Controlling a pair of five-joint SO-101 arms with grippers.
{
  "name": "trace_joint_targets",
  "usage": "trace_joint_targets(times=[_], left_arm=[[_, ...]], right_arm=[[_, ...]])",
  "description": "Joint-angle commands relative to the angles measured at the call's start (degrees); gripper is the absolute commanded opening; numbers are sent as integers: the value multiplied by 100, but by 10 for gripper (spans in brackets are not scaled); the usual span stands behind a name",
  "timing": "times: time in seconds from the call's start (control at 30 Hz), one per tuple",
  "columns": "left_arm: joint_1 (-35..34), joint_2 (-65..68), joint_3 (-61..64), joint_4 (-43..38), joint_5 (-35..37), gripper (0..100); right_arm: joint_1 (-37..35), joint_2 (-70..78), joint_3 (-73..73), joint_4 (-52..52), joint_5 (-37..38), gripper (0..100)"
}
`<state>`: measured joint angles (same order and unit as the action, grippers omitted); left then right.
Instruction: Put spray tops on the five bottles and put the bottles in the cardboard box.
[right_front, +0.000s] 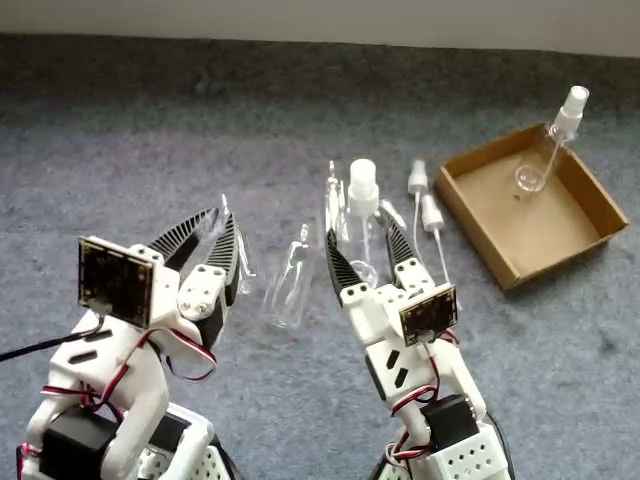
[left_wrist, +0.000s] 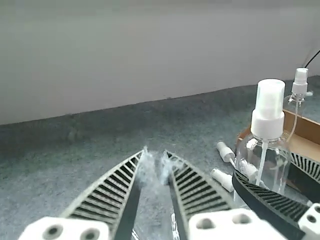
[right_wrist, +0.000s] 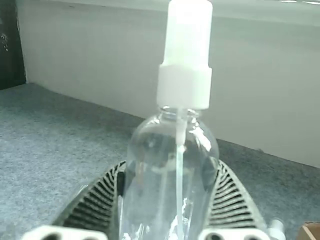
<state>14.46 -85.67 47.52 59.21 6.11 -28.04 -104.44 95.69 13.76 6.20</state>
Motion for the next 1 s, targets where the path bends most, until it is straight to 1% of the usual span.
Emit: trace_joint_targets(times=[0.0,0.07,0.17,0.33,0.4,0.47,0.63,0.97], left_arm=[[-154,-224,-136,273,0,6],[-242,-382,-4,422,0,6],[-488,-690,418,413,0,6],[-681,-1314,1165,413,-9,6],[-708,-1560,1341,413,-220,6],[-708,-1798,1525,413,-448,6],[-708,-1921,1859,413,-466,5],[-708,-1912,2941,413,-457,5]], right_arm=[[347,-48,593,40,-18,81],[637,-48,435,40,-35,81],[963,-48,154,145,-26,81],[1200,-48,-716,1059,-35,81],[1385,-48,-1024,1235,-35,81],[1640,-40,-1279,1262,-26,81],[2273,-31,-1771,1270,-26,81],[3002,-13,-2290,1244,-18,81]])
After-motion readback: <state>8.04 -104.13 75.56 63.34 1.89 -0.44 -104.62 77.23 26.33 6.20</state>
